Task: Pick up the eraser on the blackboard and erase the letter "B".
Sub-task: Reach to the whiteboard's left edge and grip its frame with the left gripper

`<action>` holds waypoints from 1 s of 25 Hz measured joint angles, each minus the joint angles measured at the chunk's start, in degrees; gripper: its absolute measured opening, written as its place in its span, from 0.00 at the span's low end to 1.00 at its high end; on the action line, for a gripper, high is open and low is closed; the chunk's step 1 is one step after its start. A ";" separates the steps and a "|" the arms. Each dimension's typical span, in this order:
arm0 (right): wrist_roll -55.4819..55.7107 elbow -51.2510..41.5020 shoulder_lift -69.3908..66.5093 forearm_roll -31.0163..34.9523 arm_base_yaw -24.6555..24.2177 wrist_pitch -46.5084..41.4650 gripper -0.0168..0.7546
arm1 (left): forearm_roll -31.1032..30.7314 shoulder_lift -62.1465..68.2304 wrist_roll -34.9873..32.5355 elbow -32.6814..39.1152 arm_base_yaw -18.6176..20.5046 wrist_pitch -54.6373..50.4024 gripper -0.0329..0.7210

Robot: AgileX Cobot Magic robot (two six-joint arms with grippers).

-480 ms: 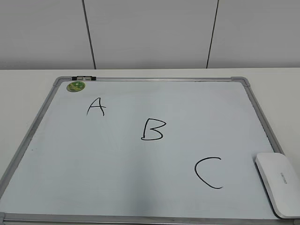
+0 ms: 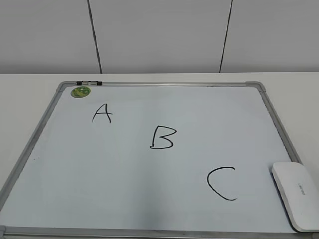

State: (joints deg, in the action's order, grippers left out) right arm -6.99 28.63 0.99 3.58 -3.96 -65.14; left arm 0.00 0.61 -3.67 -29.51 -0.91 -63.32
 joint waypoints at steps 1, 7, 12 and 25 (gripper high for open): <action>0.00 0.00 0.00 0.00 0.00 0.00 0.78 | -0.45 0.00 0.00 0.00 0.00 0.00 0.91; 0.00 0.00 0.00 0.00 0.00 0.00 0.78 | -0.83 1.05 0.00 -1.30 0.00 -0.34 0.91; 0.00 0.00 0.00 0.00 0.00 0.00 0.78 | -0.83 9.11 0.00 -4.83 0.00 0.19 0.91; 0.00 0.00 0.00 0.00 0.00 0.00 0.78 | 1.31 46.81 0.00 -16.50 0.00 11.78 0.91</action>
State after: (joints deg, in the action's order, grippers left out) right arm -6.99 28.63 0.99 3.58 -3.96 -65.14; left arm 1.31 47.42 -3.67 -46.02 -0.91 -51.54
